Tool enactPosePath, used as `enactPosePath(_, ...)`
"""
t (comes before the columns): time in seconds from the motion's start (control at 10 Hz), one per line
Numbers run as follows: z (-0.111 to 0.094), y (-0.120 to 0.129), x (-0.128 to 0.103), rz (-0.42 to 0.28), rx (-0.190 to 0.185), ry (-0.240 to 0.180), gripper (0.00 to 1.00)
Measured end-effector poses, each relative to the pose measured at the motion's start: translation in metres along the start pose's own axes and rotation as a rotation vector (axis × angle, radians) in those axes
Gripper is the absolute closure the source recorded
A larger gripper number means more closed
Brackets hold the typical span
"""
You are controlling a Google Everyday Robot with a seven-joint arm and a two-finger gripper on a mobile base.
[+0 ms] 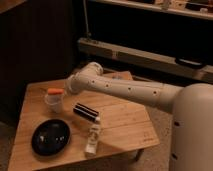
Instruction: Place the pepper in the ceramic cup
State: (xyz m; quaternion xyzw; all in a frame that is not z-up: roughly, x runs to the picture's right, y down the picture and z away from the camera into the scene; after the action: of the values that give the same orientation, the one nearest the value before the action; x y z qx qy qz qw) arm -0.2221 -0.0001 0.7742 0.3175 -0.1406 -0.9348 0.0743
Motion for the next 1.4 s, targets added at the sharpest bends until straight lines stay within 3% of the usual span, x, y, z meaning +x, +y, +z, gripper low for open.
enactPosePath(1.4,0.025,-0.005,0.002,-0.028,0.055,-0.049,1.00)
